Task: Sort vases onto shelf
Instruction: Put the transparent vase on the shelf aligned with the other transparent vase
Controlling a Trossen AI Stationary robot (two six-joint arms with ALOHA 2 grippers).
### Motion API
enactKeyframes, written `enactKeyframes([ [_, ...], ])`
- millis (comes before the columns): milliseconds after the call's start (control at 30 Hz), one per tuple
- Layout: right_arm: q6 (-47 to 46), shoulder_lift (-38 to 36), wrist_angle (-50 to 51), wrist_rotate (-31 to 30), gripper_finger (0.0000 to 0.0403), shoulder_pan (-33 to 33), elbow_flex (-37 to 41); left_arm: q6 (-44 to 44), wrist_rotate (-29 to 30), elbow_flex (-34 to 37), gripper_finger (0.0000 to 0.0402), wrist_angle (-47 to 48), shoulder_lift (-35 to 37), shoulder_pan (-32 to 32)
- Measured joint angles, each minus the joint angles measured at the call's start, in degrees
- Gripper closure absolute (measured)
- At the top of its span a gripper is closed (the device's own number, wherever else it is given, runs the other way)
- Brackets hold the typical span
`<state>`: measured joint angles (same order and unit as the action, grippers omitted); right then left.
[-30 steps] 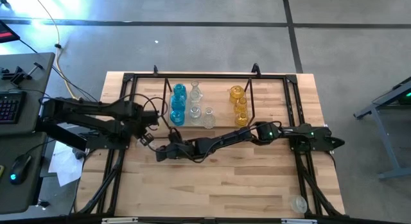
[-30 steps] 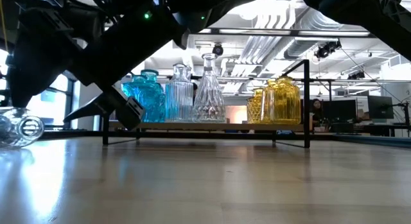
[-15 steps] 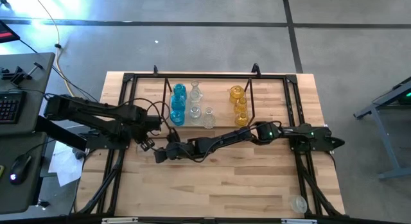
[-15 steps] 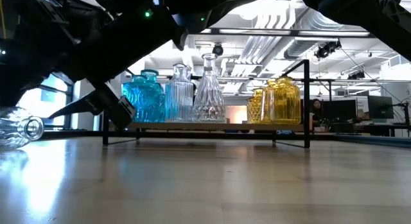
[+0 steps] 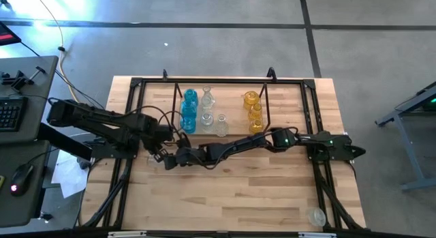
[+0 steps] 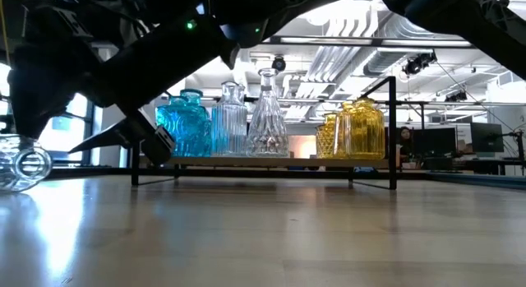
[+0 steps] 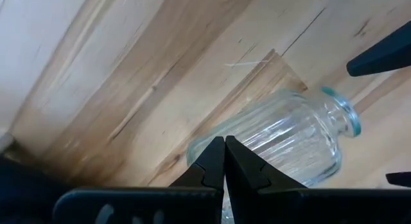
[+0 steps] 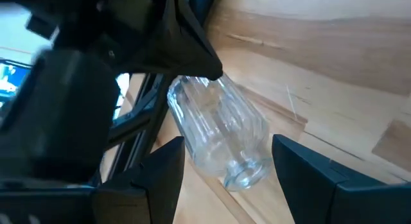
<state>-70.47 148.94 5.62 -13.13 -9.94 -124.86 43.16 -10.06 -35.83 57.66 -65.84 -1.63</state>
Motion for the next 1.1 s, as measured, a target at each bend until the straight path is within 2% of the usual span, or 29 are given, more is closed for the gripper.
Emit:
enactKeyframes([
  [133, 0.0, 0.0, -0.3, 1.4, 0.0187, 0.2, 0.0, 0.0, 0.6, 0.0, 0.0401, 1.8, 0.0, -0.4],
  [267, -0.1, 0.0, -0.3, 1.6, 0.0187, -0.1, 0.0, -2.8, 2.2, 0.0, 0.0401, 9.7, 0.0, 0.3],
  [400, 0.0, 0.0, -0.3, 1.6, 0.0187, -0.2, 0.0, -3.6, 1.1, -1.6, 0.0401, 10.9, 0.5, 0.9],
  [500, 0.0, 0.0, -0.3, 1.6, 0.0187, -0.2, 0.0, -5.1, -2.0, -2.3, 0.0401, 12.8, 0.5, 0.7],
  [633, 0.0, 0.0, -0.3, 1.6, 0.0187, -0.3, 0.0, -4.9, -6.6, -2.9, 0.0401, 12.9, 0.5, -0.5],
  [800, 0.5, 0.0, 0.0, 1.5, 0.0187, -0.3, 0.0, -3.4, -8.0, -2.9, 0.0401, 12.8, 0.5, -3.1],
  [1100, 1.5, 0.0, 0.1, 2.0, 0.0187, -0.6, 0.0, 0.4, -5.6, -2.1, 0.0401, 10.8, -0.7, -8.1],
])
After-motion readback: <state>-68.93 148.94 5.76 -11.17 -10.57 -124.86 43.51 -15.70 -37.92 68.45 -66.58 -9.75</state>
